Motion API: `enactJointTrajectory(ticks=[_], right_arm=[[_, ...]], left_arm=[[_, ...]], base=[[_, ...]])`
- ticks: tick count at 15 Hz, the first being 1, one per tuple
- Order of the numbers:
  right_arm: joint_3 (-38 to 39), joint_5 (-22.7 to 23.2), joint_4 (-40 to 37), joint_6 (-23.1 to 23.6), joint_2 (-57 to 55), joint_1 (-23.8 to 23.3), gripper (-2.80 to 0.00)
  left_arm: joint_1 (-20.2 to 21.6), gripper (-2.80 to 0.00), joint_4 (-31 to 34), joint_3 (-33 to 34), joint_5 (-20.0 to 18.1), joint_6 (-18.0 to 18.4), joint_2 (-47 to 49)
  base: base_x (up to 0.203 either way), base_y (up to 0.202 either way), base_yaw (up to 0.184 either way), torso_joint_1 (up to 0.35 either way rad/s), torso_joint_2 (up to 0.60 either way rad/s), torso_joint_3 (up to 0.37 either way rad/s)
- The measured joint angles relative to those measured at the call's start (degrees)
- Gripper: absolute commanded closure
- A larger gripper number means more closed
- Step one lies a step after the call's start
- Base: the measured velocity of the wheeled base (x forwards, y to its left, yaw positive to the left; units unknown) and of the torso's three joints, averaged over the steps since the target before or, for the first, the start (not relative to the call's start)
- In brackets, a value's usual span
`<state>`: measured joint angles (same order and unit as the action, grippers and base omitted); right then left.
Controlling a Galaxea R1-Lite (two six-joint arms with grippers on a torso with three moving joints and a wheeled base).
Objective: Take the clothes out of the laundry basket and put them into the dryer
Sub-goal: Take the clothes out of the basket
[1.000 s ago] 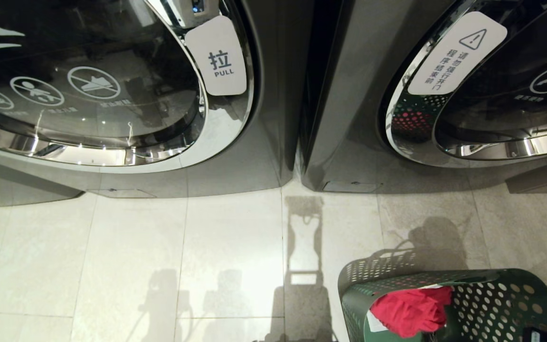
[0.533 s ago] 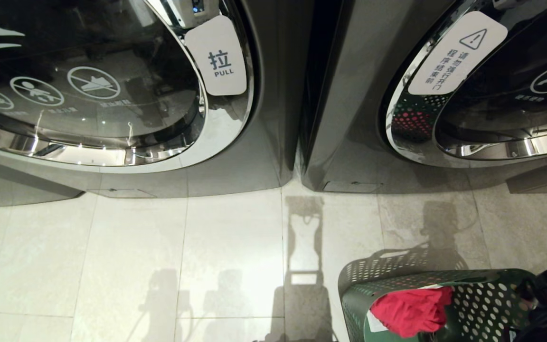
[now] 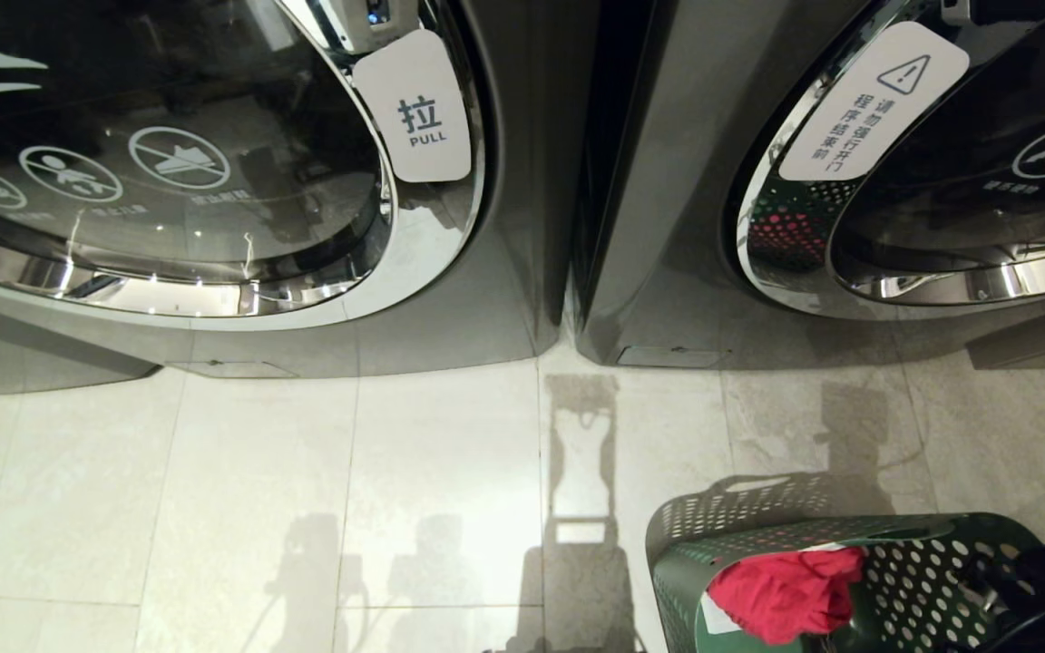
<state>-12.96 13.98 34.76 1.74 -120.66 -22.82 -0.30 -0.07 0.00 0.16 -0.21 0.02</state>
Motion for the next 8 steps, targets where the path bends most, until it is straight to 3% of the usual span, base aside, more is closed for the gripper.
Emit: enactJointTrajectory(ticks=[3,8], right_arm=[[-1.14,3.89,6.34,3.48,-6.72,-0.02,-2.8],[-2.14,9.94,12.07,22.94,-15.45,-1.13,-2.8]], left_arm=[[0.0,0.0,0.0,0.0,0.0,0.0,0.0],[0.0,0.0,0.0,0.0,0.0,0.0,0.0]], base=[[0.0,0.0,0.0,0.0,0.0,0.0],[0.0,0.0,0.0,0.0,0.0,0.0]])
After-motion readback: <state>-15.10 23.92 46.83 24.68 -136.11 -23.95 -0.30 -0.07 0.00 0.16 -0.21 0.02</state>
